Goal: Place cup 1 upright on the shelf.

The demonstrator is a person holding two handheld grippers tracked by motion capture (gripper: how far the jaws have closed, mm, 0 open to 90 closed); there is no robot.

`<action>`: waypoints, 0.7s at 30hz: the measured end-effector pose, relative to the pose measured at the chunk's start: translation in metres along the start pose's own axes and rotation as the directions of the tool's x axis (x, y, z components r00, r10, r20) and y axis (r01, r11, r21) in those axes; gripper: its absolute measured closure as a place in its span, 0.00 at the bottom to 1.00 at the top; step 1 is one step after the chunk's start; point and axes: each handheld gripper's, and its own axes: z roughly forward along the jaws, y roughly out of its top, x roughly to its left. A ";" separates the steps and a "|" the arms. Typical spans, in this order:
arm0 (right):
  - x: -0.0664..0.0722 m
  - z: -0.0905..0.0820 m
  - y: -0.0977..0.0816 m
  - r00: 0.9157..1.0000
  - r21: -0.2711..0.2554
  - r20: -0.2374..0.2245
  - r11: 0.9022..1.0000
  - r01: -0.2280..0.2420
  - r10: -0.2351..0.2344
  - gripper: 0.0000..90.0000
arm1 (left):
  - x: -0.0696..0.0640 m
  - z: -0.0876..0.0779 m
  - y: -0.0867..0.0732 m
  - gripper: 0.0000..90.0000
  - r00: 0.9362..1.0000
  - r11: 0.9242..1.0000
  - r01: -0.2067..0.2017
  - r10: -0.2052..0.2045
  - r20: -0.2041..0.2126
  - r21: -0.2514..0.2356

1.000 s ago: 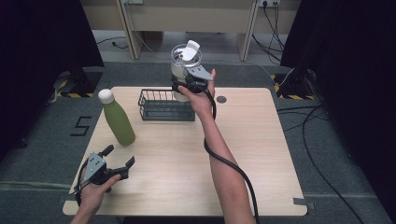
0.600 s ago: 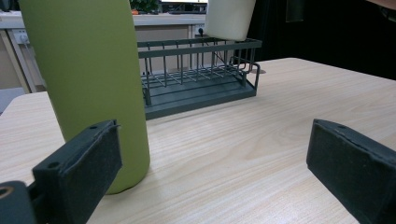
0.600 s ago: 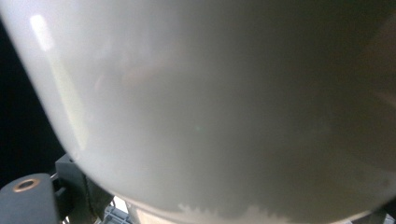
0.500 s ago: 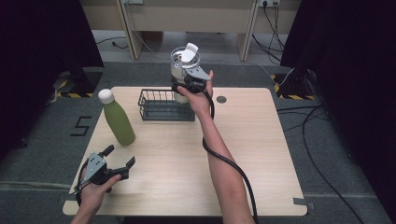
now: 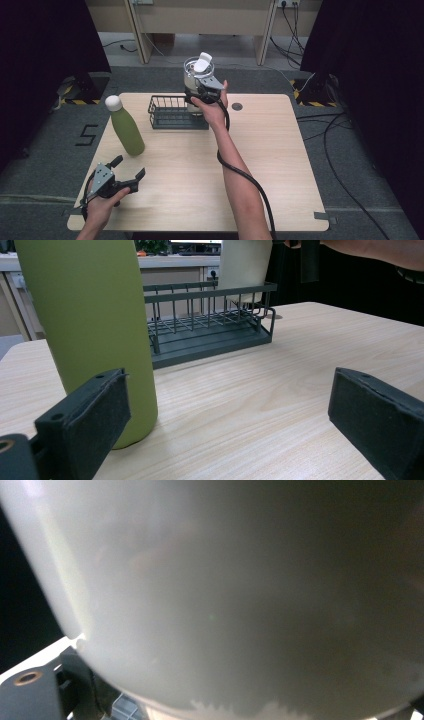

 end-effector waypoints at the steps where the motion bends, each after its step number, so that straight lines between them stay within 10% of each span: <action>1: 0.000 0.001 -0.003 1.000 0.007 0.002 1.000 -0.007 0.007 0.11 | 0.000 0.000 0.000 0.03 1.000 1.000 0.001 -0.001 0.001 0.000; 21: 0.000 0.008 -0.018 1.000 0.043 0.007 0.999 -0.008 0.008 0.11 | -0.001 0.000 0.000 0.03 1.000 1.000 0.003 -0.003 0.004 0.001</action>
